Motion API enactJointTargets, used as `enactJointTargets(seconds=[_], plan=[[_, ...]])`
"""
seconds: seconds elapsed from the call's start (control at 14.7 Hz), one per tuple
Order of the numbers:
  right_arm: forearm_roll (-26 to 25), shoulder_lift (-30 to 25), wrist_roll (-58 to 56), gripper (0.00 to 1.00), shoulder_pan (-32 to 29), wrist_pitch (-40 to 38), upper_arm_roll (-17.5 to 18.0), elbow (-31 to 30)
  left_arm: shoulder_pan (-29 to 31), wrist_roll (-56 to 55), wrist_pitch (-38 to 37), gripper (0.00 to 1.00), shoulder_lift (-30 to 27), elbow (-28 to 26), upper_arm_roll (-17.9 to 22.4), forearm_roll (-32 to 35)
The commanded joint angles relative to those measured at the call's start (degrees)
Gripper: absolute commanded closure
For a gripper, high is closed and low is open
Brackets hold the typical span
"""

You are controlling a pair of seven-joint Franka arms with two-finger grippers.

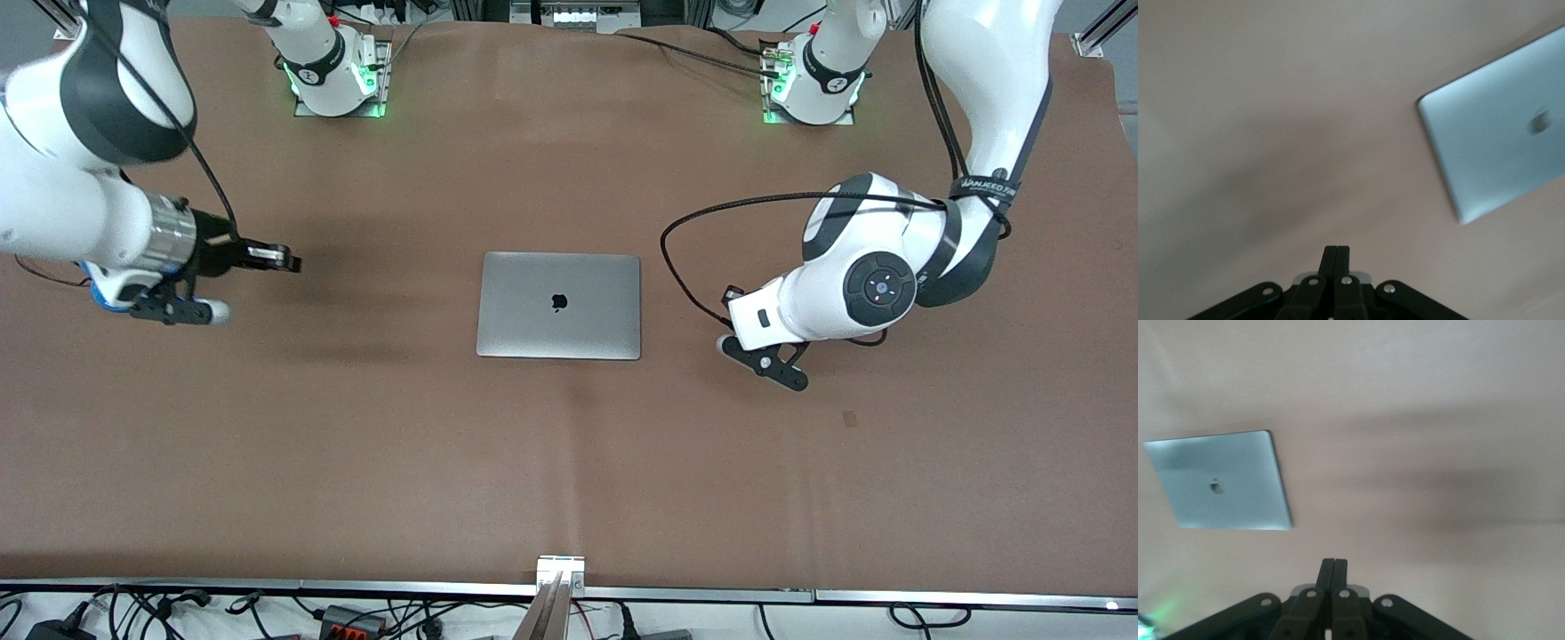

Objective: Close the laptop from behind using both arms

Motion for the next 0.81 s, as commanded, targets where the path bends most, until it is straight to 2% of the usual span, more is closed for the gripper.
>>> enactJointTargets(seconds=[0.0,0.14,0.2,0.27,0.34,0.41,0.54,0.61,0.68,0.75], plan=[[-4.39,-3.69,-0.61,1.0,-0.19,-1.46,-0.06,-0.91,0.11,-0.97,-9.66,0.98,-2.01,5.65,0.4,4.69],[-8.51,-3.96,-0.61,1.0,-0.1,-1.37,-0.15,-0.83,0.37,-0.97,-15.83,0.86,-2.81,10.23,0.92,4.78],[-9.57,-3.87,-0.7,1.0,-0.1,-1.54,-0.15,-0.3,1.42,-0.97,-17.07,0.75,-3.16,11.9,1.1,4.7],[-9.58,-3.87,-1.66,1.0,-0.19,-1.55,-0.15,0.31,3.26,-1.06,-17.69,0.5,-4.21,12.79,0.58,4.78],[-9.67,-3.78,-3.67,1.0,-0.27,-1.63,-0.23,0.84,4.32,-1.06,-18.13,0.3,-5.69,12.62,0.57,4.7],[-9.58,-3.78,-5.78,1.0,-0.36,-1.63,-0.41,0.93,4.59,-0.89,-18.31,0.0,-6.32,12.71,0.92,4.78],[-9.84,-3.26,-8.25,1.0,-0.63,-1.46,-0.5,1.72,5.38,-0.97,-20.32,0.0,-7.28,12.88,1.02,4.43],[-9.93,-3.0,-8.95,0.83,-0.8,-1.46,-0.5,2.51,6.6,-0.54,-21.29,0.0,-7.64,13.06,1.28,3.82],[-9.85,-2.47,-9.14,0.5,-1.06,-1.55,-0.59,2.77,7.05,-0.36,-20.95,0.0,-8.77,12.8,1.45,2.95],[-9.85,-2.47,-10.18,0.0,-1.76,-1.55,-0.5,2.78,6.71,-0.62,-20.86,0.0,-10.27,12.45,2.67,1.11]])
